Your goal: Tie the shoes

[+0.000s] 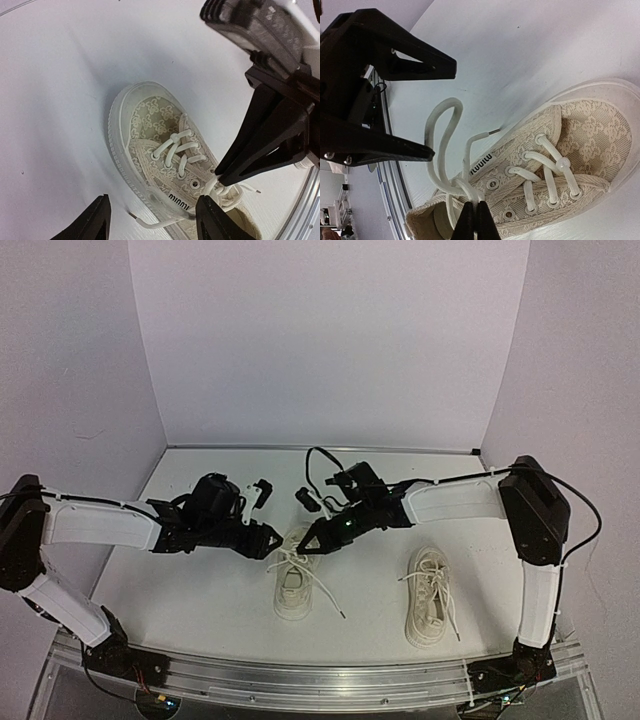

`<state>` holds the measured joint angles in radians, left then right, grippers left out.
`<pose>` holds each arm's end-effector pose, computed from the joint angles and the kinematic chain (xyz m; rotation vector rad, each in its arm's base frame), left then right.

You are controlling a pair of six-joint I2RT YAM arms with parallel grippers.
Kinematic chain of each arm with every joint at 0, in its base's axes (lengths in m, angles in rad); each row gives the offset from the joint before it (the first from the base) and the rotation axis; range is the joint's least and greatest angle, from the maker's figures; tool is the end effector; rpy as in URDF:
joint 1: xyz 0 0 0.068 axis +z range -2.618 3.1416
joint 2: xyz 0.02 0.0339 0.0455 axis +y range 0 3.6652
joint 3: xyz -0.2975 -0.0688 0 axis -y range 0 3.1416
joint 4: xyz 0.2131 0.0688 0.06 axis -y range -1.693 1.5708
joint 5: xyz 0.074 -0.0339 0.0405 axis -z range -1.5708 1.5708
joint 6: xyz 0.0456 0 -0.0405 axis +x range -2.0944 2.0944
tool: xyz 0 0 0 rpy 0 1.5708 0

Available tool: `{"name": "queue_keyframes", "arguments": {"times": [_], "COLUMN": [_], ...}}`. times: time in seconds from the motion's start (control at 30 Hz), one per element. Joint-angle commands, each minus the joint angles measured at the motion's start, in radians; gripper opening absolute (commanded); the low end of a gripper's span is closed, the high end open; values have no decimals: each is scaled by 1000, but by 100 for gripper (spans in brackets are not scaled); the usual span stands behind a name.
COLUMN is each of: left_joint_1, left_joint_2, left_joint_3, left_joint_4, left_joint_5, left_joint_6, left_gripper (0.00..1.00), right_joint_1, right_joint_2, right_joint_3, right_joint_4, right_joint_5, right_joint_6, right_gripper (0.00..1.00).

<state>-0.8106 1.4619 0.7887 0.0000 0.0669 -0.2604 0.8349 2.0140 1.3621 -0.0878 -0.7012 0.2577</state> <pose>0.1943 -0.2087 0.2488 0.6673 2.2265 -0.6380 0.2694 0.3413 0.2273 -1.0780 2.2397 1.3293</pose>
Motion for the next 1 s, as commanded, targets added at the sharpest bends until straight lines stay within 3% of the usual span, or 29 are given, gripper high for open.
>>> {"name": "queue_keyframes", "arguments": {"times": [0.0,0.23,0.37,0.53,0.7,0.97], "left_joint_1": [7,7,5,4,-36,-107], "left_joint_2": [25,-107,-250,-336,-326,-154], "left_joint_3": [19,-60,-130,-149,-138,4], "left_joint_4": [-40,55,122,92,81,-56], "left_joint_5": [-20,25,40,52,100,86], "left_joint_6": [2,112,254,472,660,897], "left_gripper": [59,61,57,53,45,37], "right_joint_1": [5,5,5,4,4,5], "right_joint_2": [-15,-41,-39,-29,-29,-25], "right_joint_3": [23,19,24,30,30,28], "right_joint_4": [-12,-12,-11,-9,-10,-3], "right_joint_5": [-11,2,0,-4,-6,-9], "right_joint_6": [-17,-9,-4,1,8,18], "right_gripper": [0,0,0,0,0,0]}}
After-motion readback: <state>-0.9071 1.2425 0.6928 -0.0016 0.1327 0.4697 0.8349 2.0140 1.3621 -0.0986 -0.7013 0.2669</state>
